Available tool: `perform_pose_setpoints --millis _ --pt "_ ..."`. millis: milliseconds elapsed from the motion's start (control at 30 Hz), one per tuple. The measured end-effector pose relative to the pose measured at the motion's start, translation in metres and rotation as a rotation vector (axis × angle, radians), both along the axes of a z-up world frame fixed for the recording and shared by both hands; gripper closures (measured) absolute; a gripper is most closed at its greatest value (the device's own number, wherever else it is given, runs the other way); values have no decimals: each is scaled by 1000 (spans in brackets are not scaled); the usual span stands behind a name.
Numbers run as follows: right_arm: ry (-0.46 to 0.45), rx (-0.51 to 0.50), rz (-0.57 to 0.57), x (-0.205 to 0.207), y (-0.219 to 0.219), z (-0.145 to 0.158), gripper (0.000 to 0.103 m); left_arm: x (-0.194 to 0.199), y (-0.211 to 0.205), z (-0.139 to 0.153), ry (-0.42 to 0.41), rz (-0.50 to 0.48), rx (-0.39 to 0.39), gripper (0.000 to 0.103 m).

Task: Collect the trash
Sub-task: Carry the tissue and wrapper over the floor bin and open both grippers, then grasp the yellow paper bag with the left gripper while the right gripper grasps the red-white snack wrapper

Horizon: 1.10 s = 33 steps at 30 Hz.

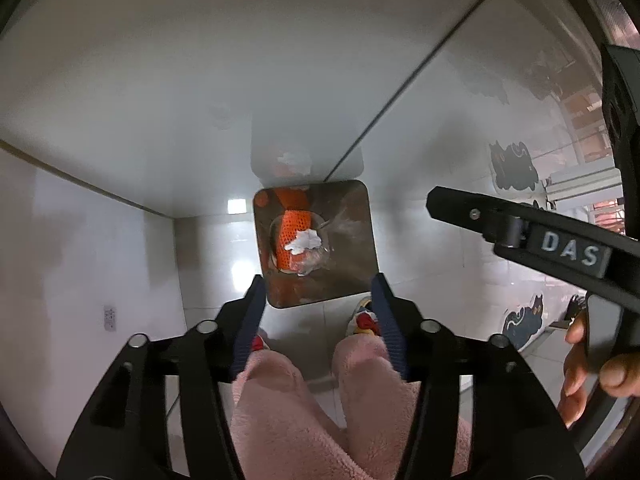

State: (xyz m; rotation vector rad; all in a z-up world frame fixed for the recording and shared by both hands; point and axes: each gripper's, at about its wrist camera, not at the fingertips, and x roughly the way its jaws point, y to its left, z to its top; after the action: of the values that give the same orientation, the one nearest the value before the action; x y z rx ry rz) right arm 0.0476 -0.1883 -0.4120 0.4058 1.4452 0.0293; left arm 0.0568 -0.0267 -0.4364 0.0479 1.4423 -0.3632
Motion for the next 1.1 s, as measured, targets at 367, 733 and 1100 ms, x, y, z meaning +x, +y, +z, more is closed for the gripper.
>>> perform_pose_setpoints --millis 367,733,1100 --pt "-122 -20 7 -14 -9 78 6 -2 24 73 -143 28 -2 8" --pt "-379 -85 30 1 -27 206 6 7 38 178 -313 57 -15 8" --pt "-501 -65 34 74 -27 263 6 58 28 257 -465 53 -46 8"
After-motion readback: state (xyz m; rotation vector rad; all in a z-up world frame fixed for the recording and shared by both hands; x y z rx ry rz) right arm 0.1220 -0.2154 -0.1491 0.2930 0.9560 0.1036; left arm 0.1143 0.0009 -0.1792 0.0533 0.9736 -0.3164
